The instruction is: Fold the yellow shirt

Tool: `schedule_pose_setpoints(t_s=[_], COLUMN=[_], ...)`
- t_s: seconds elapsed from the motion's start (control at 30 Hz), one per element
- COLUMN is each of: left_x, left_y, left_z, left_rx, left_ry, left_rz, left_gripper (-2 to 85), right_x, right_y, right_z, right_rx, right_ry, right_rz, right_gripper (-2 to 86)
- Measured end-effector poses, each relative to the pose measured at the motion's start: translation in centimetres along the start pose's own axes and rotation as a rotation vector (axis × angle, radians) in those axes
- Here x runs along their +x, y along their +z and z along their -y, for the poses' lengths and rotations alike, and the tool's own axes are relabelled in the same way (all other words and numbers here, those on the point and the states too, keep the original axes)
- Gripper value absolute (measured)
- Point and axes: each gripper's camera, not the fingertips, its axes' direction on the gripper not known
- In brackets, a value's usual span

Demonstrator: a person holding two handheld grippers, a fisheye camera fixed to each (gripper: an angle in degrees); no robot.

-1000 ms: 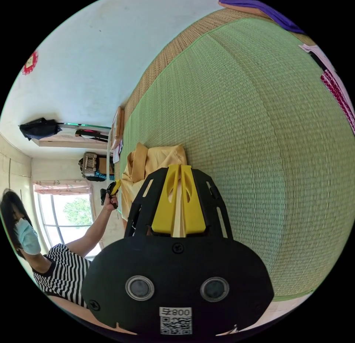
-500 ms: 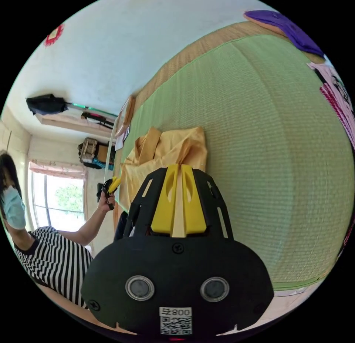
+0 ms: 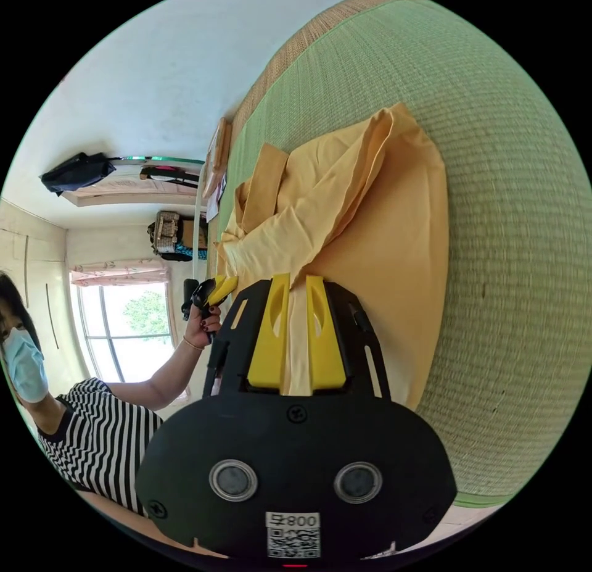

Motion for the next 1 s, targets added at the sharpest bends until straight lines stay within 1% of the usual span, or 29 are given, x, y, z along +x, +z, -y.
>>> schedule_pose_setpoints(t_s=[0.17, 0.27, 0.43, 0.67, 0.8, 0.87, 1.0], left_x=[1.3, 2.3, 4.4, 7.3, 7.3, 8.0, 11.0], left_y=[1.8, 2.3, 2.1, 1.3, 1.7, 2.2, 3.7], left_z=[0.7, 1.0, 1.6, 0.9, -0.2, -0.1, 0.9], left_rx=[-0.027, -0.036, -0.023, -0.018, -0.046, -0.067, -0.126], left_ry=[-0.002, 0.002, 0.027, 0.063, 0.046, 0.064, 0.149], left_rz=[0.012, 0.022, -0.015, -0.009, -0.057, -0.054, -0.014], left_gripper=[6.1, 2.9, 0.8, 1.6, 2.6, 3.0, 3.9], right_x=[0.1, -0.2, -1.3, -3.2, -4.4, -5.5, -7.2], right_y=[0.8, 0.8, -0.1, -1.9, -2.6, -3.3, -4.9], right_z=[0.5, 0.7, 0.8, 0.8, 0.8, 1.5, 3.7], right_rx=[-0.026, -0.034, -0.024, 0.002, 0.016, 0.029, 0.07], right_ry=[0.02, 0.015, -0.014, -0.062, -0.087, -0.111, -0.134], right_rz=[0.017, 0.021, 0.037, 0.095, 0.143, 0.166, 0.151], right_gripper=[3.4, 1.8, 0.5, 0.1, 0.1, 0.1, 0.0])
